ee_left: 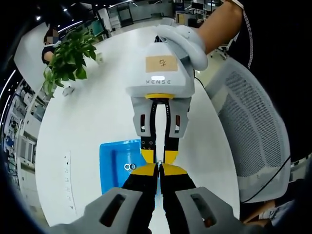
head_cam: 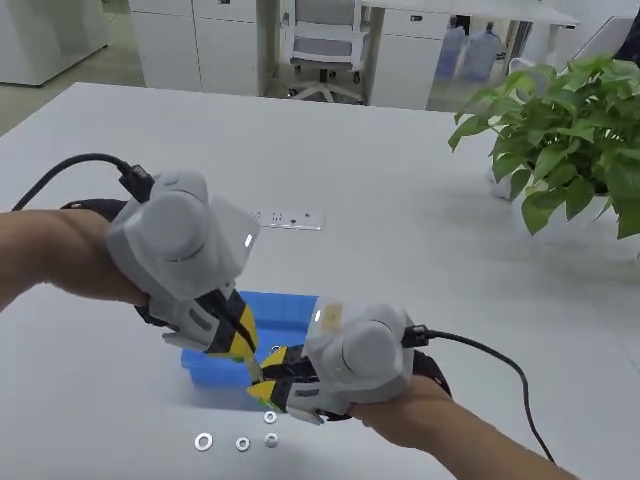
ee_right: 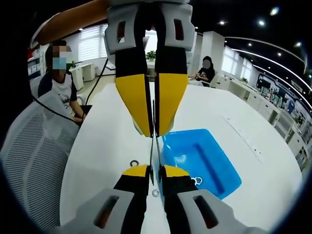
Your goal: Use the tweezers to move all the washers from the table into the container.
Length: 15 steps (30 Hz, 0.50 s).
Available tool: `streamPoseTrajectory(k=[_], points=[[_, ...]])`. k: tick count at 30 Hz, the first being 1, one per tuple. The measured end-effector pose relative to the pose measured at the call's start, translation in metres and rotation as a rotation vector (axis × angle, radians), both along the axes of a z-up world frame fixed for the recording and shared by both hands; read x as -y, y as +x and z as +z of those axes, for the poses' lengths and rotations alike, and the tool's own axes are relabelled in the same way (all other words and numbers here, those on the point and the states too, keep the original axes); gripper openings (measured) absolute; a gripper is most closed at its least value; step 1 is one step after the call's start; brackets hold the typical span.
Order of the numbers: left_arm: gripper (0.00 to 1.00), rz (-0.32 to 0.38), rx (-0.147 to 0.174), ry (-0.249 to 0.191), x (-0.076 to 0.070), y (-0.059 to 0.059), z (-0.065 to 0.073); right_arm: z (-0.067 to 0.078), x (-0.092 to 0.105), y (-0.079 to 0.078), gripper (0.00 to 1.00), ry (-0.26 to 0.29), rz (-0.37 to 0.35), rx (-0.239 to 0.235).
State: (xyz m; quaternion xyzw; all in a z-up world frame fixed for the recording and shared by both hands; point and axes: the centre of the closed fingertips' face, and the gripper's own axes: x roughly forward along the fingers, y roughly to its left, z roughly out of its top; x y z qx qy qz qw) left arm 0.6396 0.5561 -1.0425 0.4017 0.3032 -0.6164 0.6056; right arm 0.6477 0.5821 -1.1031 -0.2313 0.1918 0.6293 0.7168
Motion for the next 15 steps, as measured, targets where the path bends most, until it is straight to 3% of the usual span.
streamPoseTrajectory(k=[5, 15], points=[[0.06, 0.002, -0.01, 0.003, 0.002, -0.009, -0.01, -0.01, 0.001, -0.01, 0.12, -0.016, 0.01, -0.005], [0.06, 0.009, -0.018, 0.003, 0.002, -0.017, -0.025, -0.025, 0.003, -0.019, 0.12, -0.04, 0.015, -0.013]])
